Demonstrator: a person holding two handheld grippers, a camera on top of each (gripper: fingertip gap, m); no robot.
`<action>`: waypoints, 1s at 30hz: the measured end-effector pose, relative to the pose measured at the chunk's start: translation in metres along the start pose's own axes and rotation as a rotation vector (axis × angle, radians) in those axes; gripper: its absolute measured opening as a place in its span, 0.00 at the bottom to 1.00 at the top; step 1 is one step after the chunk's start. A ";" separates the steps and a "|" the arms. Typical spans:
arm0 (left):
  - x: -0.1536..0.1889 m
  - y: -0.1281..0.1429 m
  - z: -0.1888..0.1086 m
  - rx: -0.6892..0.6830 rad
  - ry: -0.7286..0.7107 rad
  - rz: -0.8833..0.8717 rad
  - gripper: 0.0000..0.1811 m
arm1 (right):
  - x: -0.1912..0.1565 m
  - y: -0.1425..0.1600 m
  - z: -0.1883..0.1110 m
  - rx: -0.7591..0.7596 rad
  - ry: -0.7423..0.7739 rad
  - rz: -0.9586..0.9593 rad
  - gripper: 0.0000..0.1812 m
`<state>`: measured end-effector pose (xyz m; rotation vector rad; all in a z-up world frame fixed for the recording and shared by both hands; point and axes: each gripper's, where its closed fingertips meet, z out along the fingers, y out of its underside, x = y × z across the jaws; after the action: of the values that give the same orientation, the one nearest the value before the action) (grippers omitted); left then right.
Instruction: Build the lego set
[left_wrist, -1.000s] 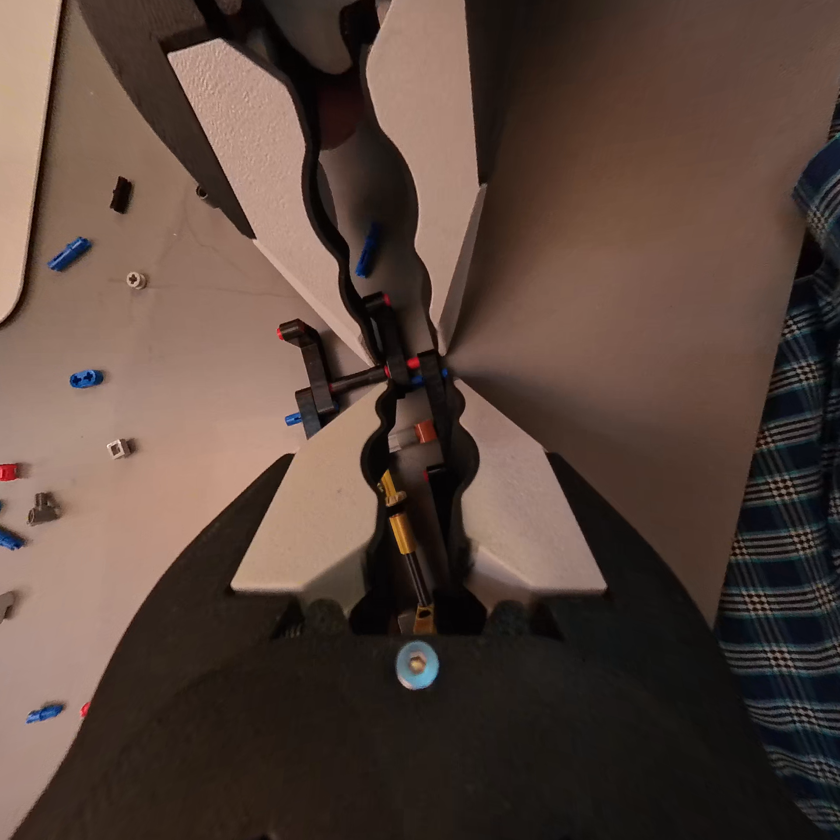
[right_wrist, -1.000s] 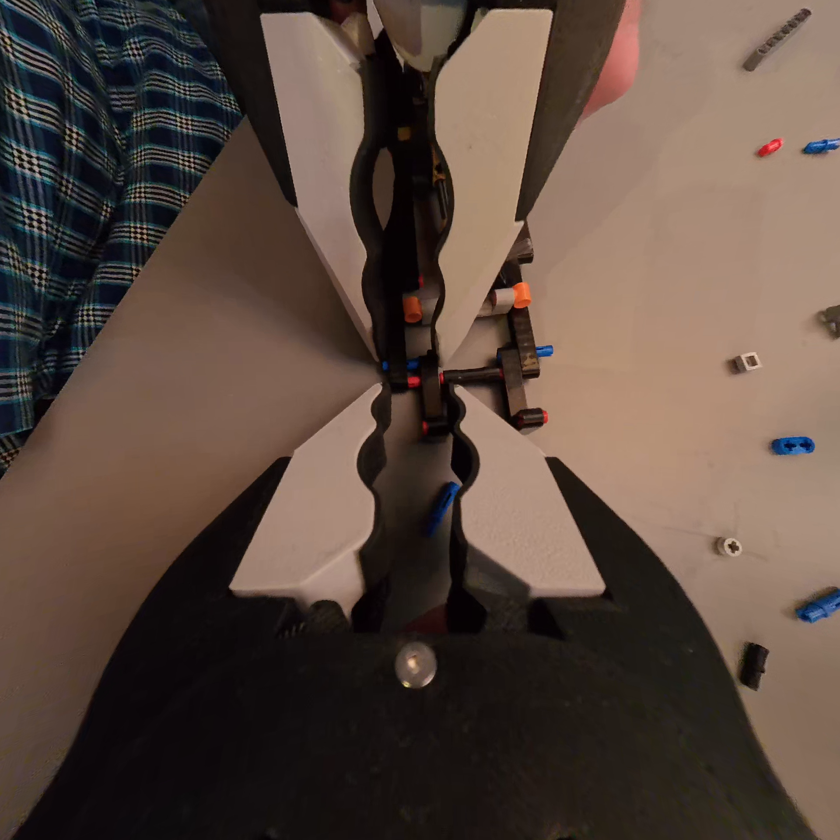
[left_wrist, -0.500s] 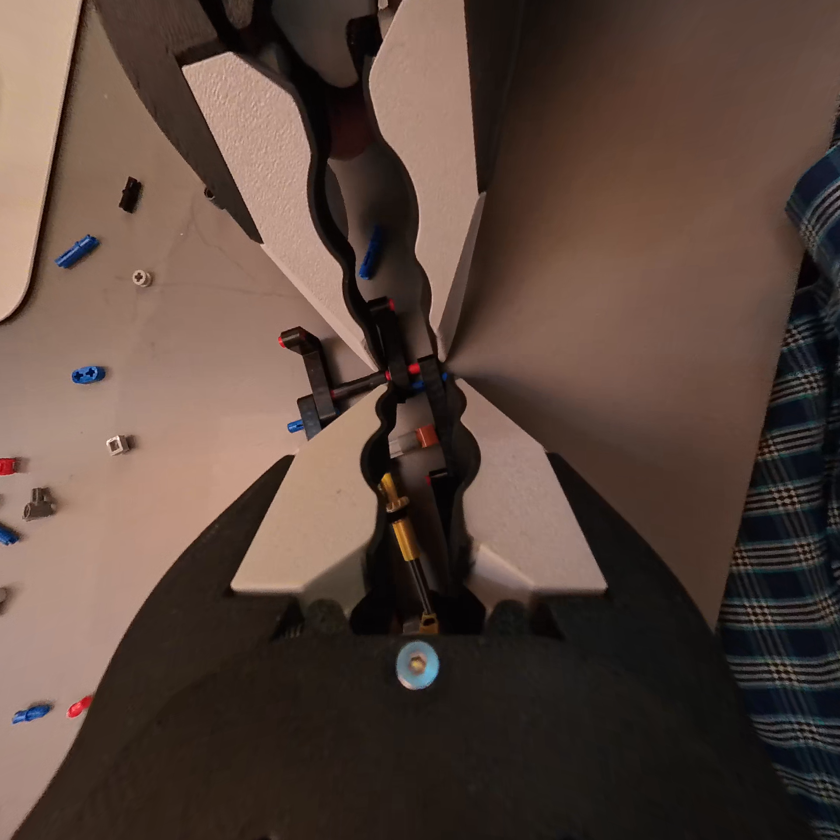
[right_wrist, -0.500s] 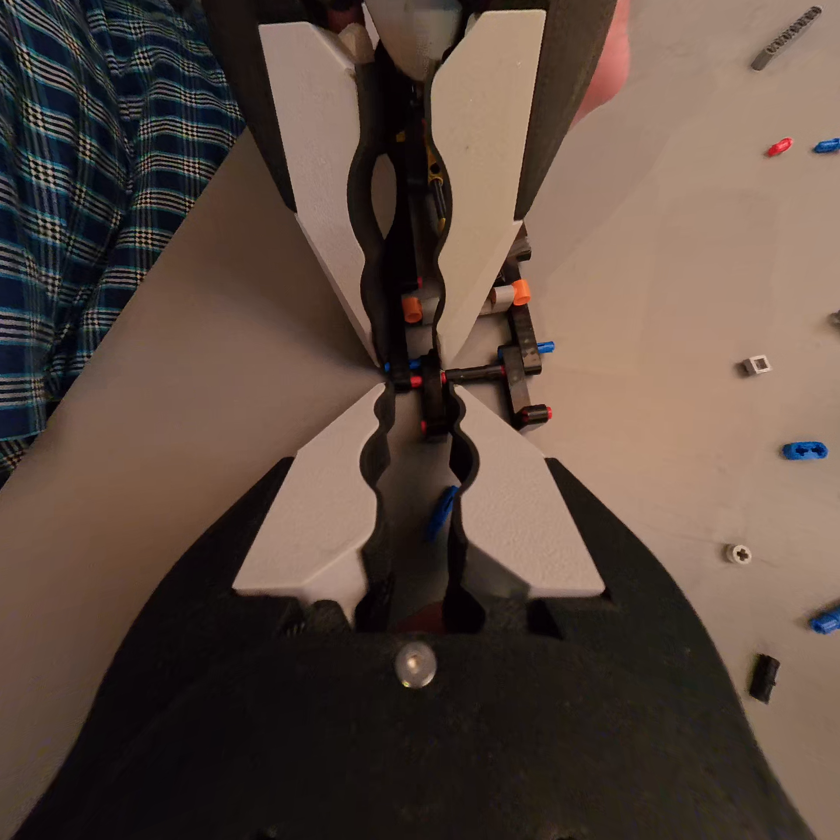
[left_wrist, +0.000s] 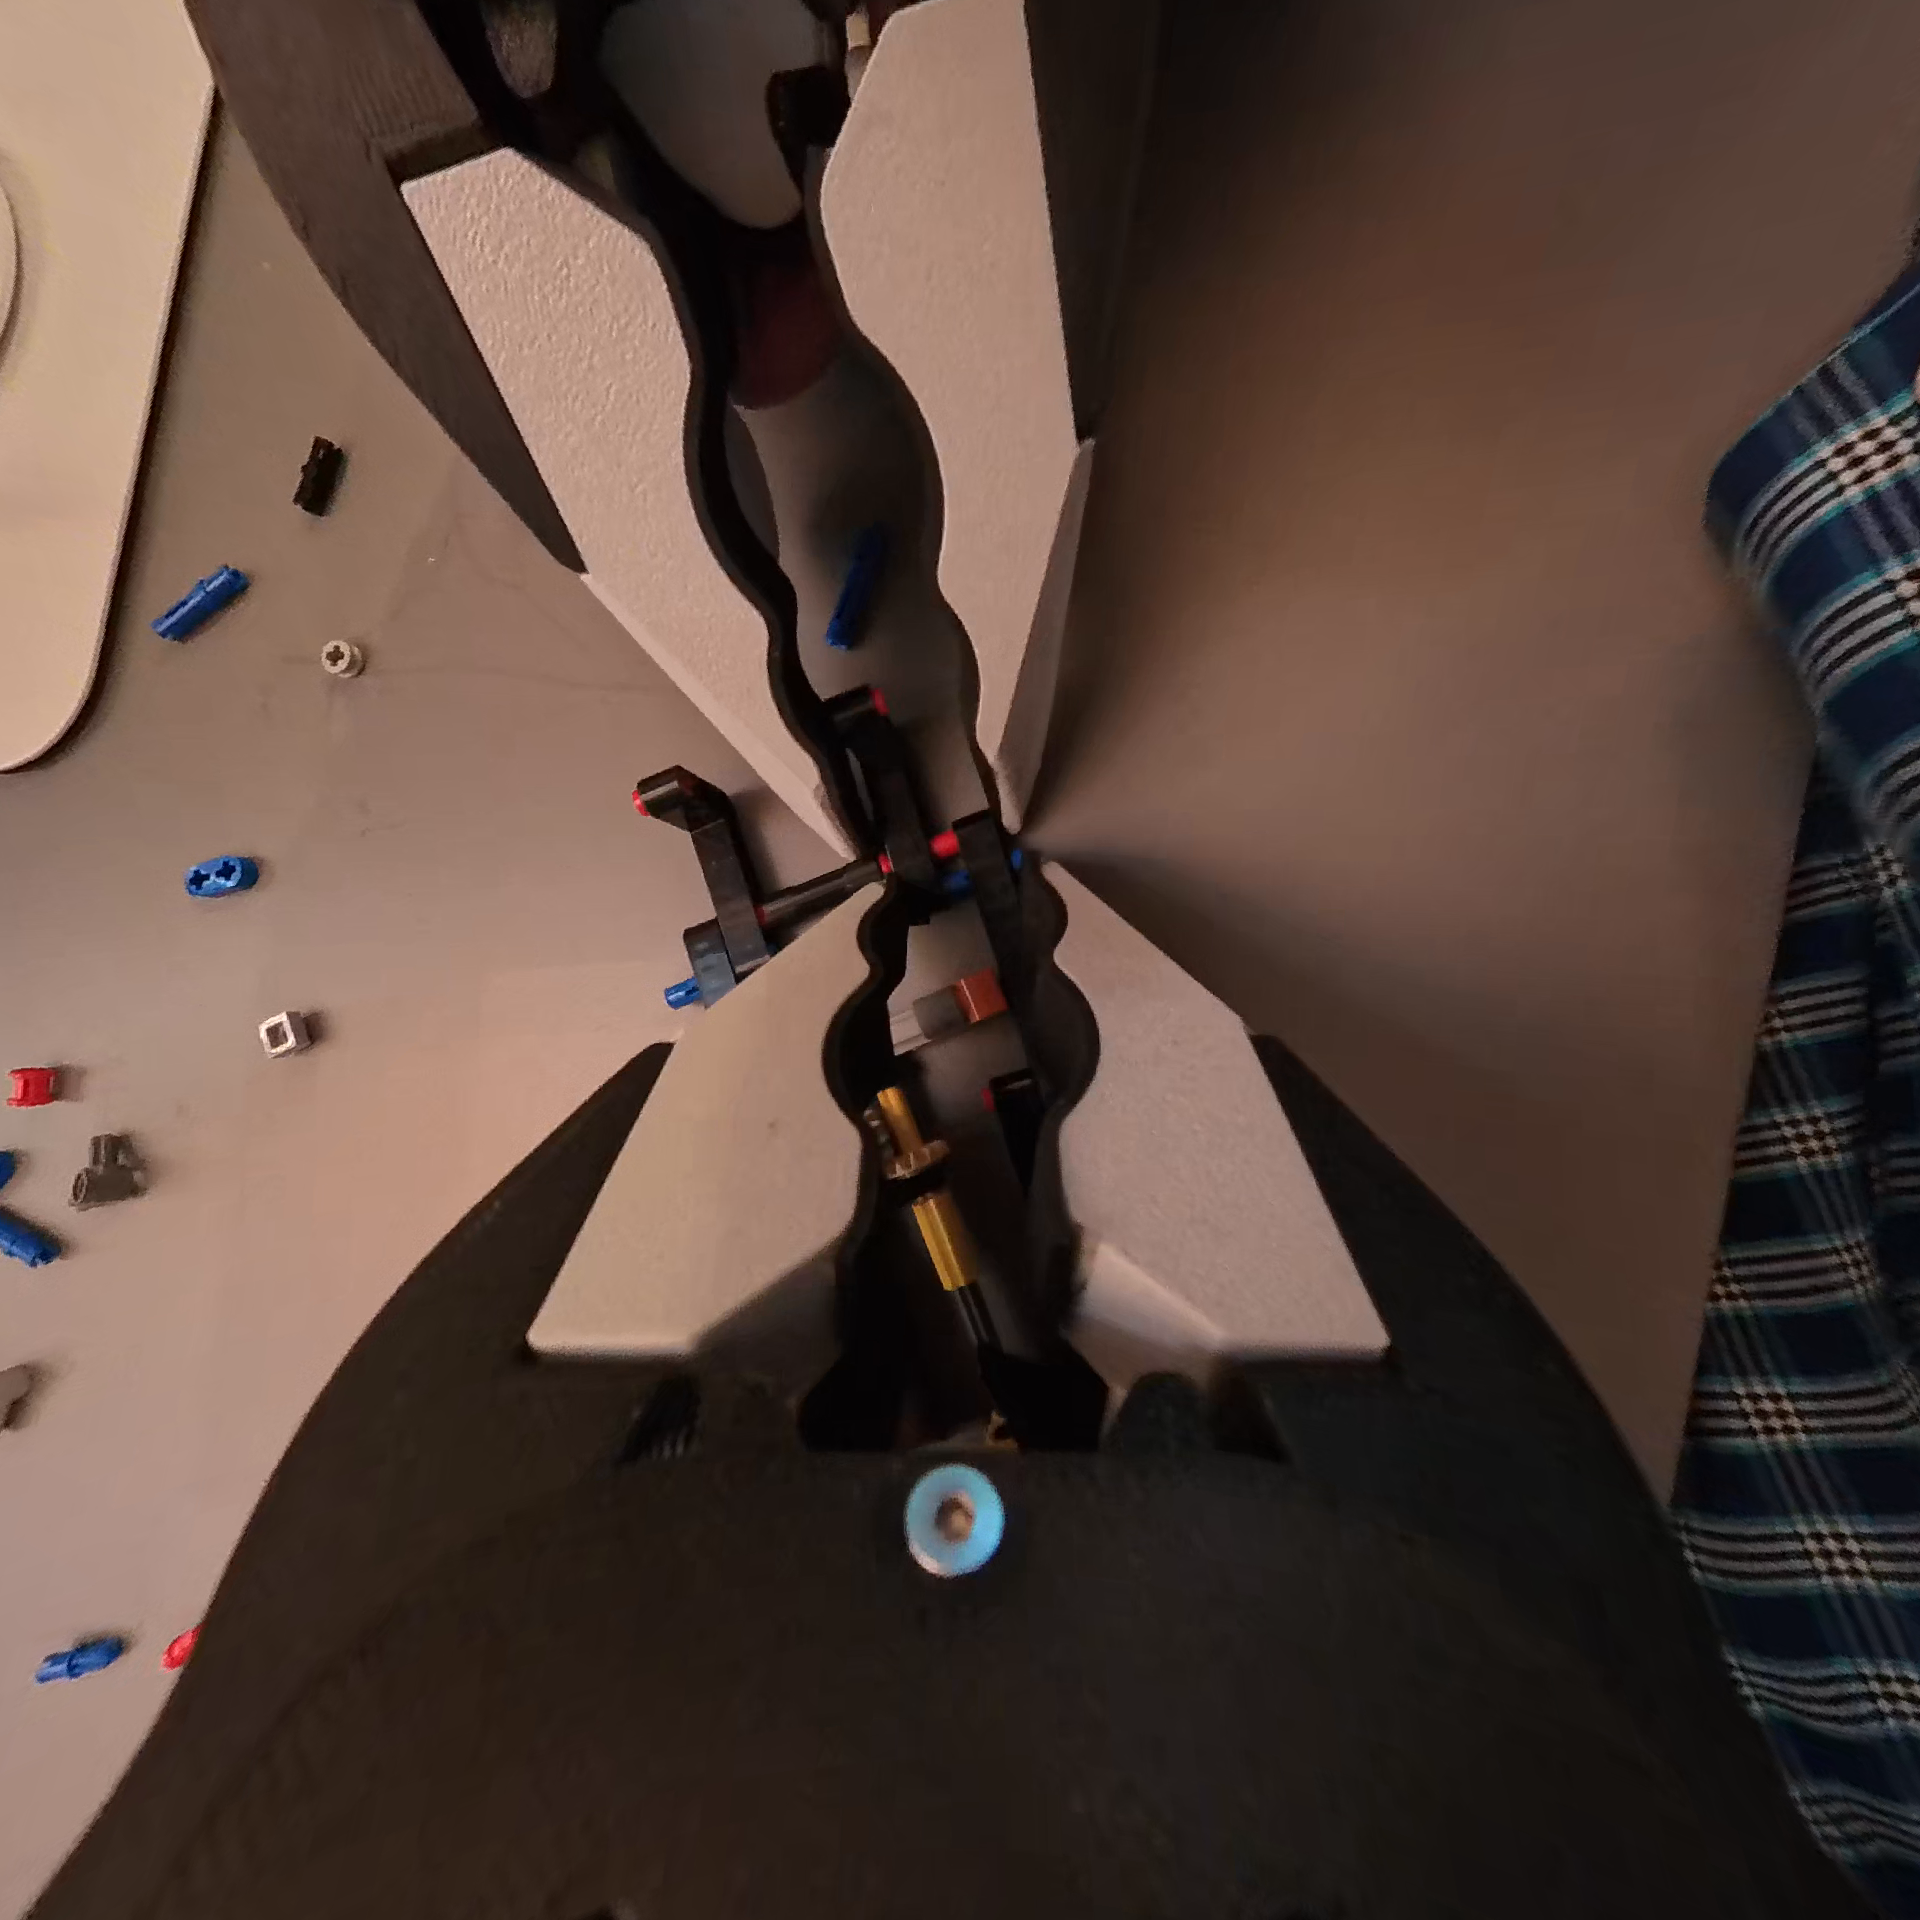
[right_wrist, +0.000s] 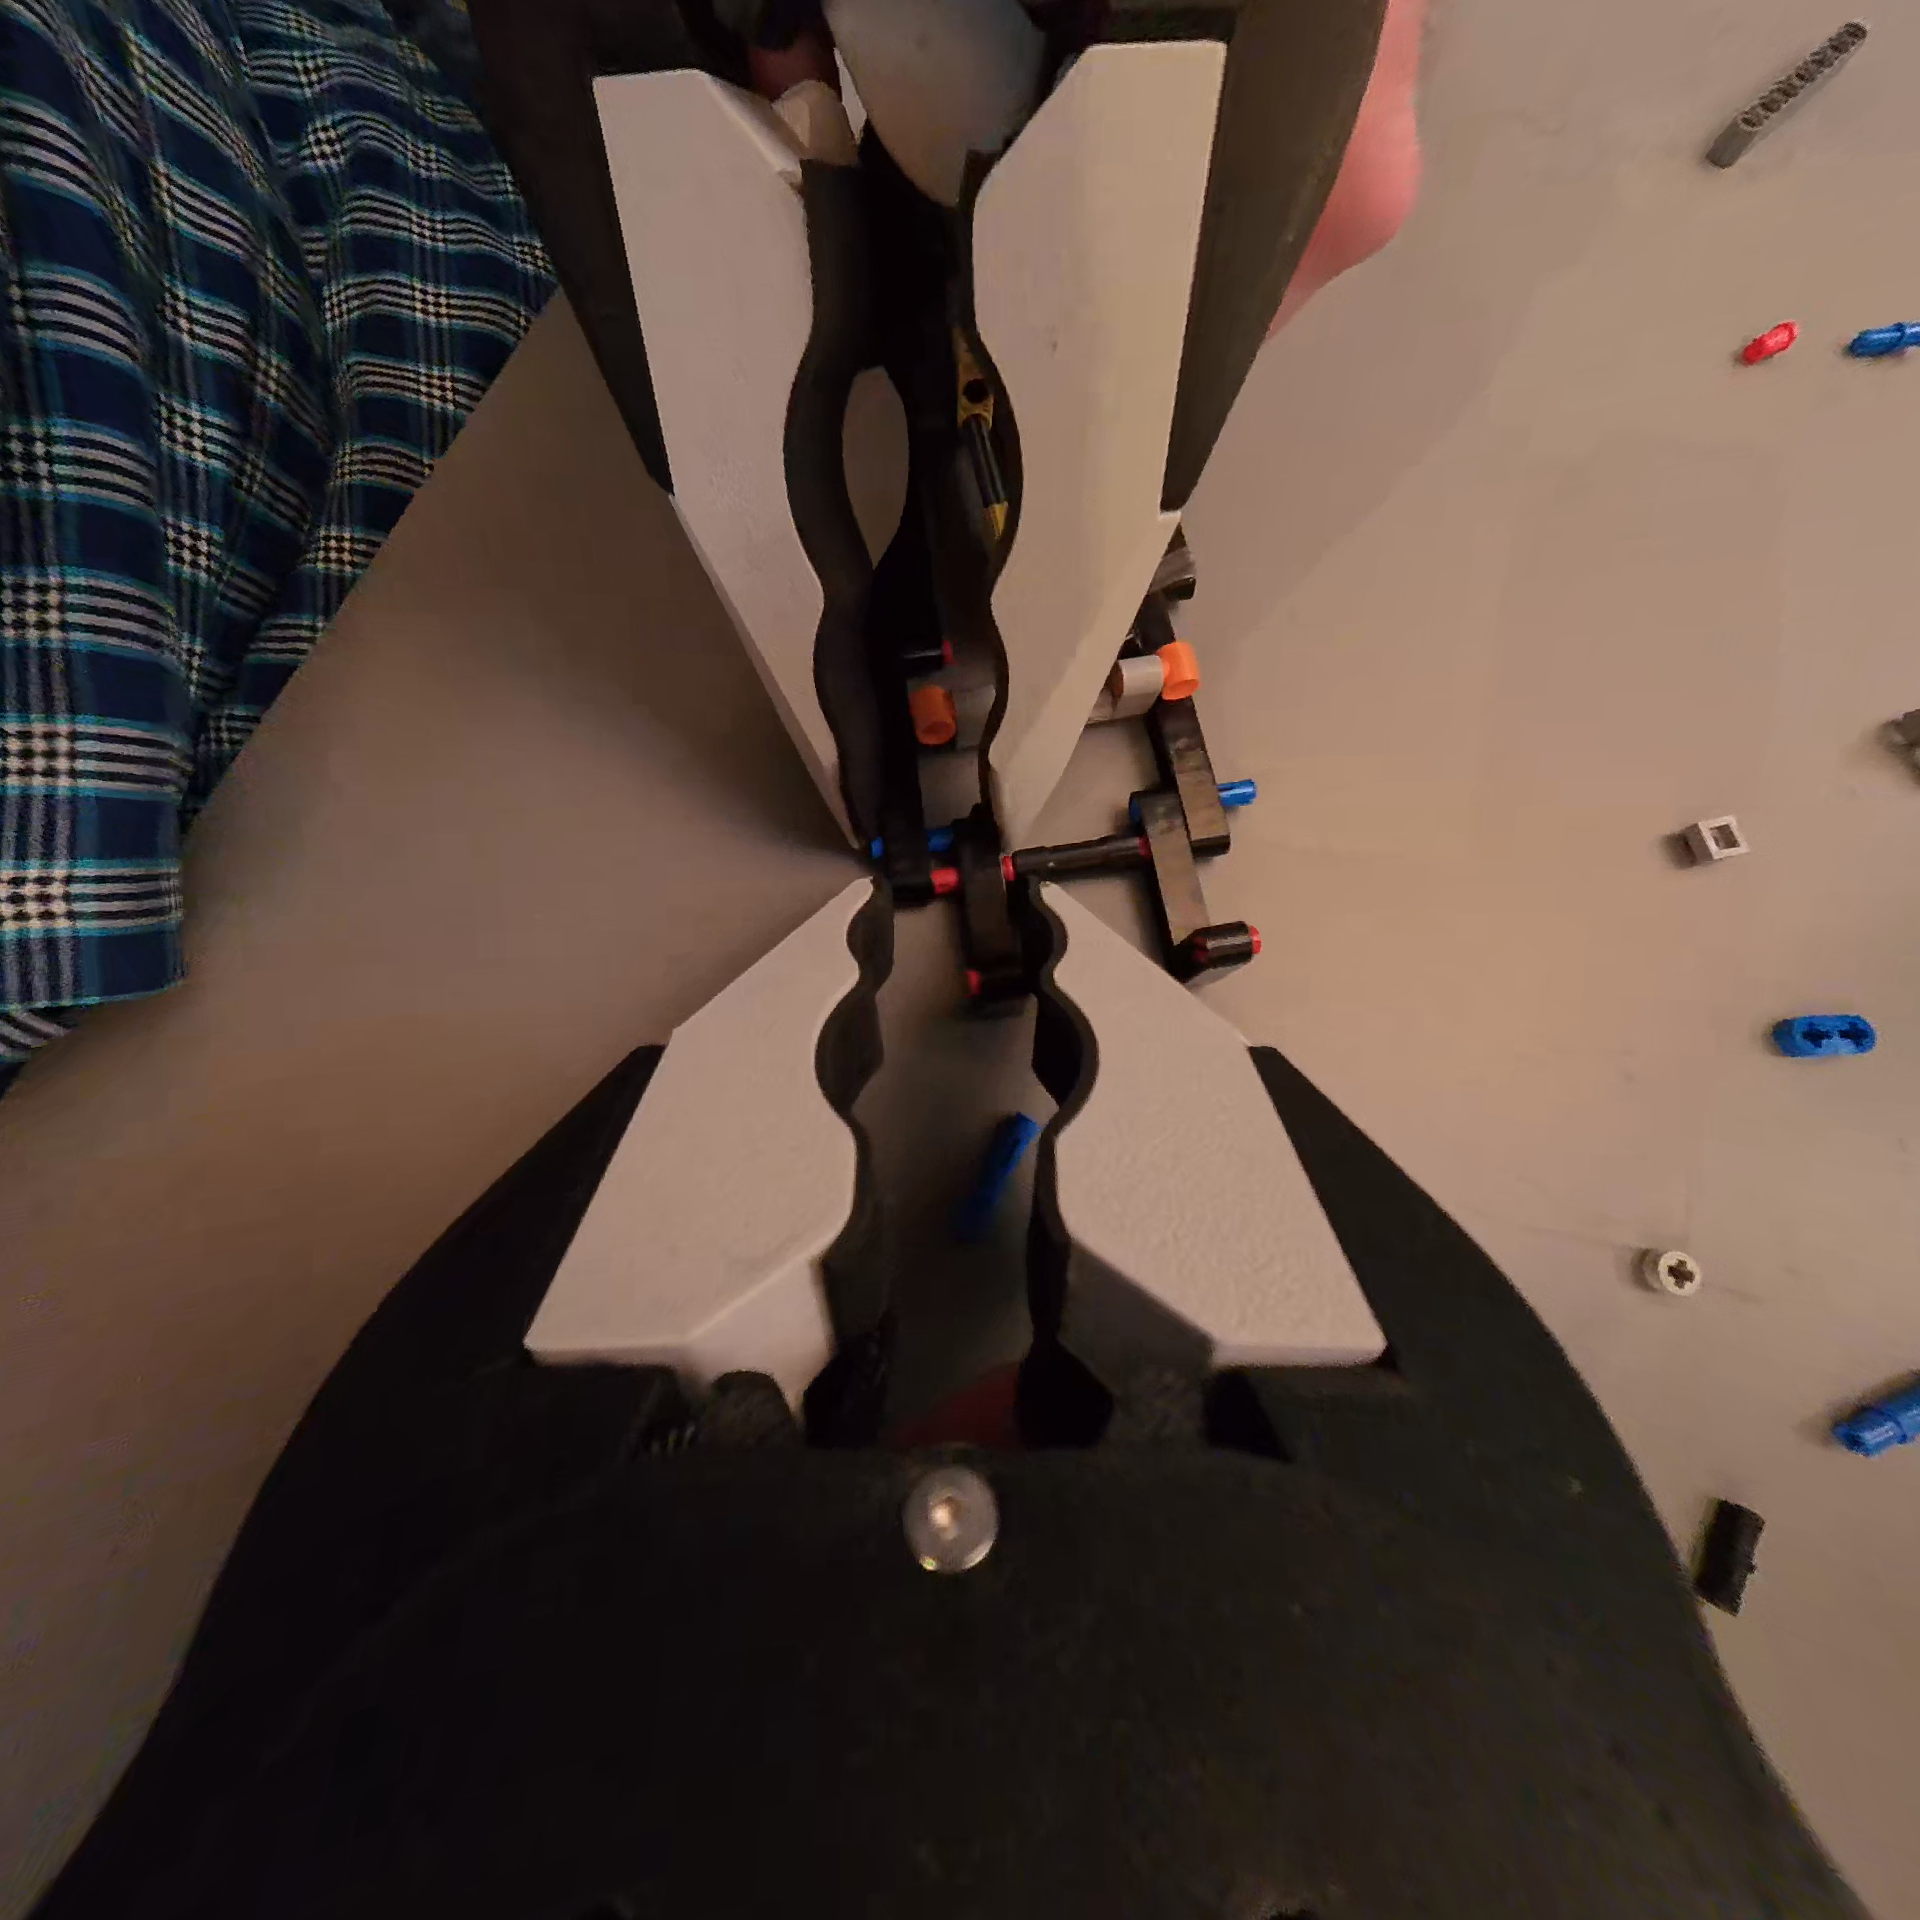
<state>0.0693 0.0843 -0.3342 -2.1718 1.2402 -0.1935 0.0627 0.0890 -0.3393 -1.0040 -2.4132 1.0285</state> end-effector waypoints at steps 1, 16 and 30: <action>-0.001 -0.001 0.000 0.002 -0.007 0.005 0.11 | 0.001 0.000 0.000 0.000 0.002 0.003 0.13; -0.002 -0.003 0.001 0.035 -0.021 0.023 0.11 | -0.001 0.002 -0.003 0.001 -0.005 0.017 0.12; -0.006 0.005 -0.002 -0.031 -0.084 0.009 0.17 | -0.006 0.002 -0.002 0.002 -0.017 0.004 0.05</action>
<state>0.0614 0.0863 -0.3347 -2.1778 1.2129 -0.0790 0.0688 0.0872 -0.3398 -1.0033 -2.4246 1.0439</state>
